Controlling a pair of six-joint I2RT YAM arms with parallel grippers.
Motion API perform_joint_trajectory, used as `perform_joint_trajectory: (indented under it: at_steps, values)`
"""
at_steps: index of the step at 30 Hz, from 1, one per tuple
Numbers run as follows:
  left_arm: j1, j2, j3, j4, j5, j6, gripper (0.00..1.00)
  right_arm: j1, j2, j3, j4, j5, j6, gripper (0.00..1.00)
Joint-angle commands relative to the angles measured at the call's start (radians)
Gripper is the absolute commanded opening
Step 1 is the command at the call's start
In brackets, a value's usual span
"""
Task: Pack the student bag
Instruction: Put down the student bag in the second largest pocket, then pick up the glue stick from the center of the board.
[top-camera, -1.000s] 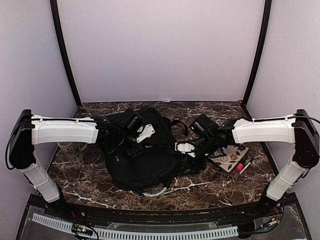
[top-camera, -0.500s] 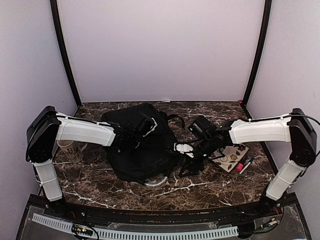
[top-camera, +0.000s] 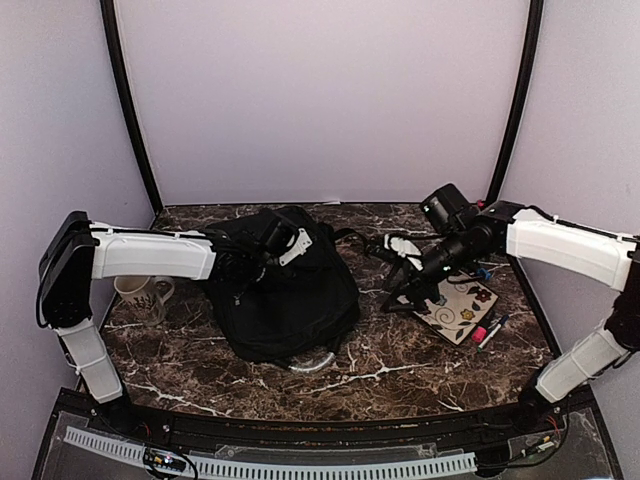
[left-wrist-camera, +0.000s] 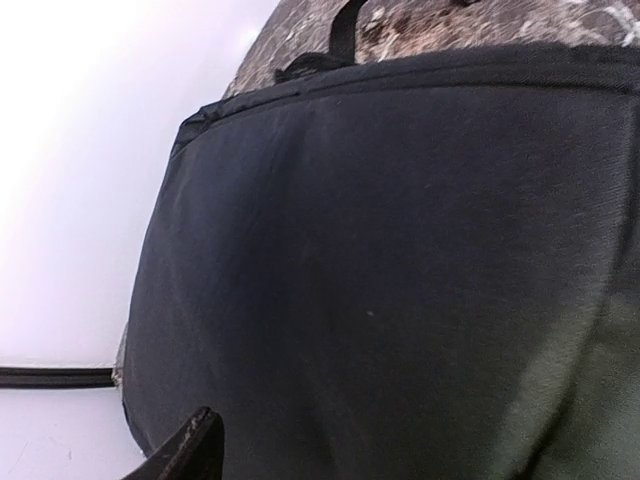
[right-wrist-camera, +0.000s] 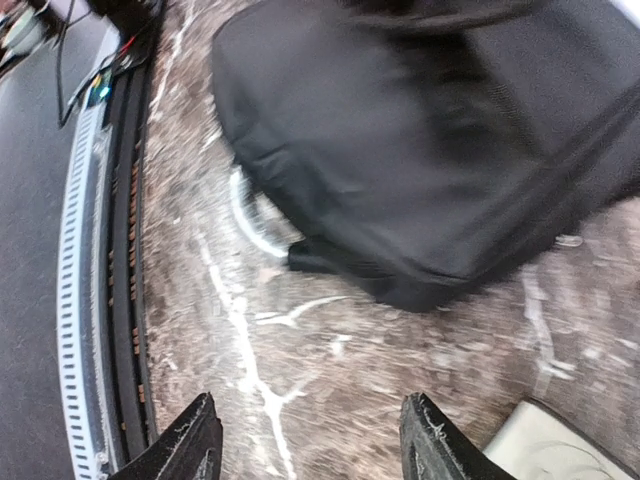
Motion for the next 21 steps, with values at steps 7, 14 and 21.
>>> perform_joint_trajectory:
  at_steps: [7,14,21]
  values:
    - [0.009,-0.103,0.020,-0.110,0.234,-0.065,0.67,-0.419,-0.077,0.090,0.065,0.145,0.155,0.99]
    - [0.048,-0.155,-0.065,-0.022,0.317,-0.075,0.64,-0.524,-0.026,0.139,0.019,0.324,0.078,0.92]
    - [0.046,-0.095,0.021,-0.126,0.453,-0.160,0.64,-0.563,-0.017,0.097,0.072,0.340,0.094,0.84]
